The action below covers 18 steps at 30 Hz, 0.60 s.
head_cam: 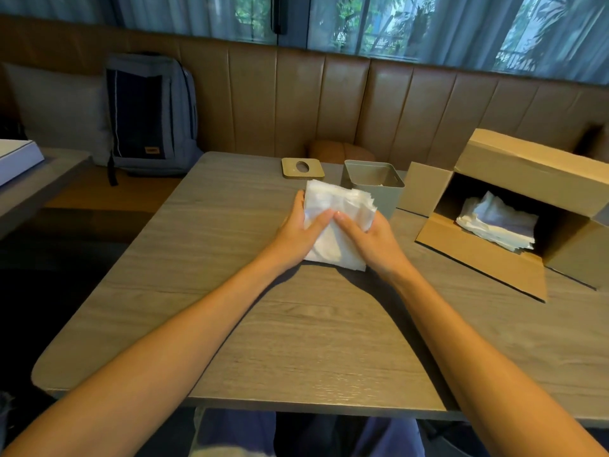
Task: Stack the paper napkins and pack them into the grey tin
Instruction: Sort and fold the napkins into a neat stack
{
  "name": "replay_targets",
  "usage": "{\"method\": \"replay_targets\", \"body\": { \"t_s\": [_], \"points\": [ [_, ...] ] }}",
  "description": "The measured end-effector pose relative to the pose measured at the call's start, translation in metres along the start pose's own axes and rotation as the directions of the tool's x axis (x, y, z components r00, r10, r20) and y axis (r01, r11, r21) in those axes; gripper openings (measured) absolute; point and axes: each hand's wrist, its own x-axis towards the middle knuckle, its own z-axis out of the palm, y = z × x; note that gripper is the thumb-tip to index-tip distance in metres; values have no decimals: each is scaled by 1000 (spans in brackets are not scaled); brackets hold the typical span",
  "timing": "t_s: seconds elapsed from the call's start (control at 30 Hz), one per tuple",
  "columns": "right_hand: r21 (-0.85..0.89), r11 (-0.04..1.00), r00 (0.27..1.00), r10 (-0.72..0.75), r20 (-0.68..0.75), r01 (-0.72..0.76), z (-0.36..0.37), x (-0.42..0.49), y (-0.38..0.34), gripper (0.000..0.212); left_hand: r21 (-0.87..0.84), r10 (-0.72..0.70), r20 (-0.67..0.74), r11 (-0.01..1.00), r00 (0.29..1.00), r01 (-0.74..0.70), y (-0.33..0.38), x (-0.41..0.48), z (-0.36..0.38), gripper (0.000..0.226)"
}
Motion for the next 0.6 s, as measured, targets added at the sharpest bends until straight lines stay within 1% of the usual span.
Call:
{"method": "replay_targets", "body": {
  "t_s": [0.03,0.1,0.17,0.27,0.33,0.4,0.5,0.53,0.57,0.6],
  "points": [
    [-6,1000,1000,-4,-9,4,-1,0,3,46,13,7,-2,1000,1000,-7,-1,0,-1,41],
    [-10,1000,997,-12,-72,11,-4,1,5,40,32,-4,-31,999,1000,5,-3,2,-6,33],
    [-20,1000,992,20,-126,-23,-5,4,6,35,86,-22,-37,996,999,25,-1,3,-9,28],
    [-81,995,988,52,-143,-64,0,7,5,32,133,-45,-57,990,997,52,1,8,-11,33],
    [-174,981,989,70,-127,-91,5,10,4,33,176,-133,-78,974,988,145,9,10,-19,39],
    [-268,957,992,95,-86,-115,12,14,5,34,288,-208,-104,930,973,230,12,13,-37,40],
    [-417,904,995,98,-21,-98,26,22,7,33,459,-273,-129,835,953,302,12,11,-65,45],
    [-445,891,995,98,1,-87,32,26,8,33,518,-268,-148,799,952,305,11,10,-70,49],
    [-467,880,994,107,15,-88,38,30,8,33,588,-235,-175,754,956,294,10,7,-73,54],
    [-497,863,993,119,17,-95,45,33,8,33,671,-183,-206,689,961,275,9,5,-74,60]
  ]
}}
